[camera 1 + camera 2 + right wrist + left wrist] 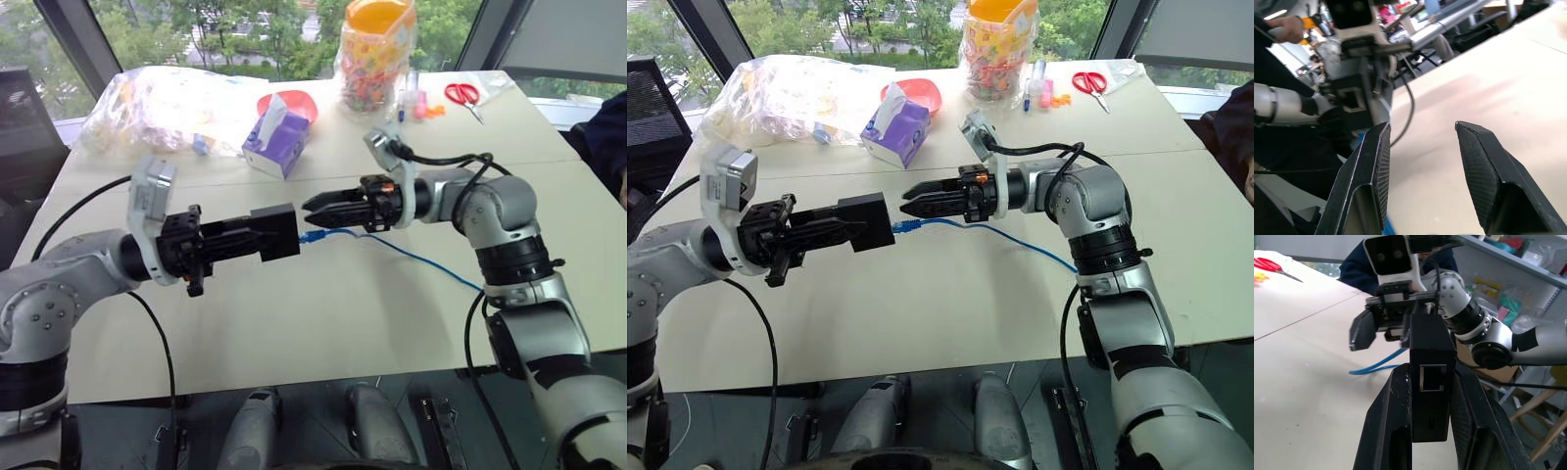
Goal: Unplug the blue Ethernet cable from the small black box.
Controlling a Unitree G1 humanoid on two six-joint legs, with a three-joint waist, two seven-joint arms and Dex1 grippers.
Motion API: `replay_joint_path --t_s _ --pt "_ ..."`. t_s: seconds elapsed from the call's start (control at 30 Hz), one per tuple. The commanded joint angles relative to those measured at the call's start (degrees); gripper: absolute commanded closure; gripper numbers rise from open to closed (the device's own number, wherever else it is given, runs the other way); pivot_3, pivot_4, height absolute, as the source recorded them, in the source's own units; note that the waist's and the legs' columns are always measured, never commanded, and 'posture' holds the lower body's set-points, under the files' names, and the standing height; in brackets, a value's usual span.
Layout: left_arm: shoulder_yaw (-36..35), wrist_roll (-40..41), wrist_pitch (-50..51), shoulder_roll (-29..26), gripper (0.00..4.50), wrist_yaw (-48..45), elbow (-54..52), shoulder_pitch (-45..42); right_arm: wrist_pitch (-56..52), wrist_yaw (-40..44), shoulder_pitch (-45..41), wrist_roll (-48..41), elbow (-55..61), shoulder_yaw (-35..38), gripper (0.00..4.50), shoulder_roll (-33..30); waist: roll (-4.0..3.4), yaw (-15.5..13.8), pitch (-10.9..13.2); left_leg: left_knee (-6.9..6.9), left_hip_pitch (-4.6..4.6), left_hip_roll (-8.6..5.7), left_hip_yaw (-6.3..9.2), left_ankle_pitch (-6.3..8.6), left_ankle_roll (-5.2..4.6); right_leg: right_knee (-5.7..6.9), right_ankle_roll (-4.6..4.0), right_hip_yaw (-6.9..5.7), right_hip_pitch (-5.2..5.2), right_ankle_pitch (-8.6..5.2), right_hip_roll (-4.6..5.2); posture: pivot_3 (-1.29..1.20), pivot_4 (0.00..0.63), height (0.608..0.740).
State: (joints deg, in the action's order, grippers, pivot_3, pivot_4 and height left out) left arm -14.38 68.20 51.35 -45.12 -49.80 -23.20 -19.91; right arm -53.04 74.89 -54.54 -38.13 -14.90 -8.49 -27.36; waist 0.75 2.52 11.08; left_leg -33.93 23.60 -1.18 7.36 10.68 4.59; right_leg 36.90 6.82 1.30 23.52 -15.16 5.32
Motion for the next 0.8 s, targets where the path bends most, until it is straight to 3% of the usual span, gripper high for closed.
replay_joint_path --t_s 0.03,0.37,0.8 --pt "-1.89 0.62 -0.44 -1.06 4.04 -0.82 -0.7 -0.12 -0.04 1.85 -1.12 -0.44 2.32 0.55 2.35 -0.8 0.0 -0.01 0.0 0.0 0.0 0.0 0.0 0.0 0.0 0.0 0.0 0.0 0.0 0.0 0.0 0.0 0.15 0.726" --pt "-1.58 -0.82 -1.06 -1.97 4.04 -2.06 0.78 -0.52 -5.9 0.75 0.63 -5.03 9.83 3.6 2.35 -2.2 0.0 -0.06 0.02 0.0 0.01 0.0 0.0 0.0 0.0 -0.02 0.0 0.0 0.0 0.0 0.0 0.0 0.15 0.726" --pt "-1.0 -1.1 -1.07 -1.22 4.04 -1.71 0.86 -2.02 -4.77 -1.43 4.3 -4.52 14.28 0.34 2.35 -0.33 0.01 -0.04 0.03 0.0 0.02 0.01 -0.01 0.0 0.0 -0.02 0.0 0.0 0.02 0.0 0.0 0.0 0.15 0.726"
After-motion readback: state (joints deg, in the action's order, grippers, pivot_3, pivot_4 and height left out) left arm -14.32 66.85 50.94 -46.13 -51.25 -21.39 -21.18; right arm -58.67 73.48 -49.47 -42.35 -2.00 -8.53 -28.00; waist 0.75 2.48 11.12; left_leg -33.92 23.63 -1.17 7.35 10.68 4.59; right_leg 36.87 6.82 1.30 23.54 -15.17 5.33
